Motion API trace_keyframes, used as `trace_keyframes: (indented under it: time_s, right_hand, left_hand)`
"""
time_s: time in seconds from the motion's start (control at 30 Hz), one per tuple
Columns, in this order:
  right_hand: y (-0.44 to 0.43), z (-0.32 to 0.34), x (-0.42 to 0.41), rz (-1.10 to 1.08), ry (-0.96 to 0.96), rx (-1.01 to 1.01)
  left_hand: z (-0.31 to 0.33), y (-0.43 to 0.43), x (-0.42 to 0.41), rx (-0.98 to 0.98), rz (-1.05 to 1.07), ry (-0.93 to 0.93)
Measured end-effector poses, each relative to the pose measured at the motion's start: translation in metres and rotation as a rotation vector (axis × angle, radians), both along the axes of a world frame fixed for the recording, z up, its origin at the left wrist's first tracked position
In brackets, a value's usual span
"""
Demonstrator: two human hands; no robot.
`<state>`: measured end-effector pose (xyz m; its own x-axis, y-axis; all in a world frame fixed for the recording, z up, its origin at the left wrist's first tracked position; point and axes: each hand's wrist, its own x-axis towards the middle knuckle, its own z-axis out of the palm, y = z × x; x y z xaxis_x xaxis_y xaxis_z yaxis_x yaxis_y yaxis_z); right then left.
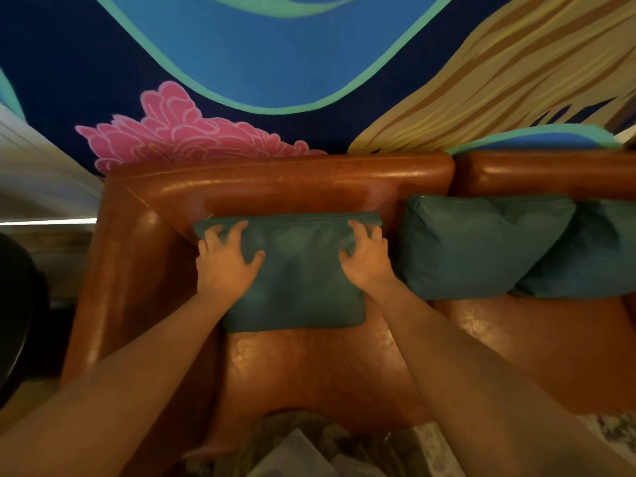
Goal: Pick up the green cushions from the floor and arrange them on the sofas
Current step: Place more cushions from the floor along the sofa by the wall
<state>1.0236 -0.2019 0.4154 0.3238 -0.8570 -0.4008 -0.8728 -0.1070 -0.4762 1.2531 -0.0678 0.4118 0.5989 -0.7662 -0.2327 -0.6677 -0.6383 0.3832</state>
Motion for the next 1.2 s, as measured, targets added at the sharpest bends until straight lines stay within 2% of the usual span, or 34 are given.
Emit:
trace_keyframes:
  time_s: [0.17, 0.3, 0.8, 1.2]
  right_hand:
    - [0.021, 0.029, -0.017, 0.105, 0.012, -0.001]
    - [0.031, 0.049, -0.041, 0.189, 0.011, -0.025]
    - [0.047, 0.093, -0.209, 0.448, -0.038, -0.061]
    - [0.126, 0.116, -0.259, 0.634, -0.059, -0.081]
  left_hand:
    - [0.029, 0.023, -0.057, 0.01, -0.083, -0.033]
    - [0.045, 0.039, -0.106, -0.026, -0.064, -0.059]
    - [0.093, 0.08, -0.311, -0.093, 0.227, -0.124]
    - [0.127, 0.178, -0.379, -0.012, 0.326, -0.195]
